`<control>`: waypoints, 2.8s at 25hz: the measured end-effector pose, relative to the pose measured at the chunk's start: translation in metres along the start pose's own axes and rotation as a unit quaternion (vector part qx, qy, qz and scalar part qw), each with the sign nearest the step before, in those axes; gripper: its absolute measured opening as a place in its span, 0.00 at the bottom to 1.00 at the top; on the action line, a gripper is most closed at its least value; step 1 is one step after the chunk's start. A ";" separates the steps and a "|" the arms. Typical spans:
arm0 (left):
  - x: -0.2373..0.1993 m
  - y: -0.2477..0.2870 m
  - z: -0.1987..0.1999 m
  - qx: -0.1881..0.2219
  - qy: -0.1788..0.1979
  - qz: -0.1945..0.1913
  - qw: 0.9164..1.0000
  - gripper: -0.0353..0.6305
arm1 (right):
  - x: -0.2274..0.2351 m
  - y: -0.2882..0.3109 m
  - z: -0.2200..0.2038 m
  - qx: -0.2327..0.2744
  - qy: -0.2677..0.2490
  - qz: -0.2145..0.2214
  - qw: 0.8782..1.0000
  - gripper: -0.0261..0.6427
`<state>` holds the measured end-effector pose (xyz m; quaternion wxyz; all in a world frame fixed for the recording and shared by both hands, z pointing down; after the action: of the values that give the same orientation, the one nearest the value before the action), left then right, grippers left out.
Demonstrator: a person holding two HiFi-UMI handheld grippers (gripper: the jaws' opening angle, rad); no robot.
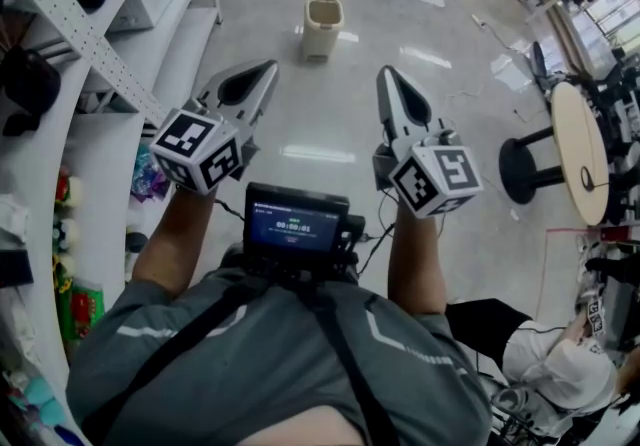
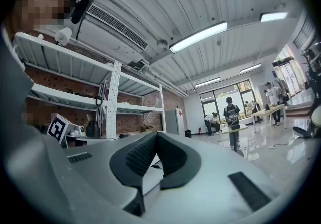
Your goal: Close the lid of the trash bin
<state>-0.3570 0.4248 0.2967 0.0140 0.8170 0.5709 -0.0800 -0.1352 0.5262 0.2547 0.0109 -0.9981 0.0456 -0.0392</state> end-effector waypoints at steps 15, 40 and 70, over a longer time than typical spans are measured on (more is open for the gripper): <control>-0.040 0.011 -0.005 -0.017 -0.008 -0.031 0.999 0.04 | -0.003 0.030 -0.017 -0.010 0.017 -0.047 0.999 0.06; -0.115 0.224 0.003 -0.014 0.018 0.035 0.999 0.04 | 0.207 0.191 -0.011 -0.008 0.031 0.054 0.998 0.06; -0.321 0.364 0.019 -0.015 0.004 -0.014 1.000 0.04 | 0.269 0.407 -0.011 -0.017 0.013 0.027 0.999 0.06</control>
<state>-0.1261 -0.0024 0.3002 0.0228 0.8089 0.5835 -0.0683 0.0946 0.0960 0.2758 -0.0051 -0.9960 0.0735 -0.0513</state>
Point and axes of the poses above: the fingertips, and each gripper's own axes: y forward along the fingers, x to its right, z out of its top, the point moved 8 cm from there along -y, backward along the fingers, and after that the axes turned 8 degrees about -z, right-handed, at the moved point
